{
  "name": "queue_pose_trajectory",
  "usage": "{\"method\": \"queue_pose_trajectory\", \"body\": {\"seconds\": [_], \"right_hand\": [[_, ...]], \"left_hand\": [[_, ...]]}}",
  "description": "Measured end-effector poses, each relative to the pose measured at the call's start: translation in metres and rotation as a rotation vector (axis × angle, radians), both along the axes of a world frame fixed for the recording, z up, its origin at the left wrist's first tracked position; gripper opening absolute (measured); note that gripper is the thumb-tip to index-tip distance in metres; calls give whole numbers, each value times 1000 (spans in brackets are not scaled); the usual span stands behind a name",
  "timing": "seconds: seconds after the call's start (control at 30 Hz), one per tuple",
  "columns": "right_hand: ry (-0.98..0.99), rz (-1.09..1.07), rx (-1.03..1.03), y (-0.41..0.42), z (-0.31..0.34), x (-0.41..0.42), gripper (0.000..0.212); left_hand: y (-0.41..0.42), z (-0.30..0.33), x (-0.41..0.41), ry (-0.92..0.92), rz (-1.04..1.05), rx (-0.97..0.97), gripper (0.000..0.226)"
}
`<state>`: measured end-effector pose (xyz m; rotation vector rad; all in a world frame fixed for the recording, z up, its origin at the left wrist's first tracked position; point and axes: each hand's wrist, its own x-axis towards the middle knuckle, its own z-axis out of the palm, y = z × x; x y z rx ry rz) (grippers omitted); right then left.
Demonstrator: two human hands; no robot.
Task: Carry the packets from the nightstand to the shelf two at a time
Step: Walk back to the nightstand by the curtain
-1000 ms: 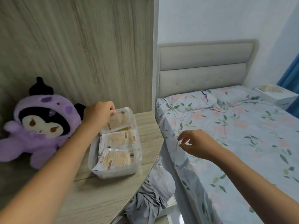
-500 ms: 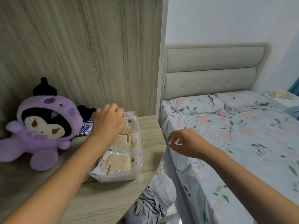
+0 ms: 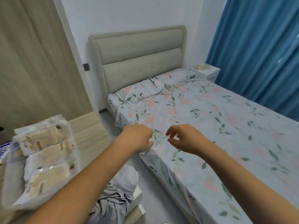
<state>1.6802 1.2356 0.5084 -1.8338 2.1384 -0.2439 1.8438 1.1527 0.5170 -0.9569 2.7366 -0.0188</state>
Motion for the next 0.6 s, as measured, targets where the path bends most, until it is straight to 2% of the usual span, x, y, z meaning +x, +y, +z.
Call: {"method": "queue_pose_trajectory", "body": {"seconds": [0.07,0.27,0.47,0.6], "right_hand": [[29,-110,31,41,-6,-29,27],[74,-454,94,184,-21,-112,29],[-20,-791,109,365,-33,-176,29],[-62,-981,127,492,-37,-211,29]], "left_hand": [[23,-13,-43,-59,-147,29,26],[129,-38,-164,-82,-506,74,37],[274,-49,-278,-45,-755,129,38],[378,-61,-349,-25,-831,222,37]]}}
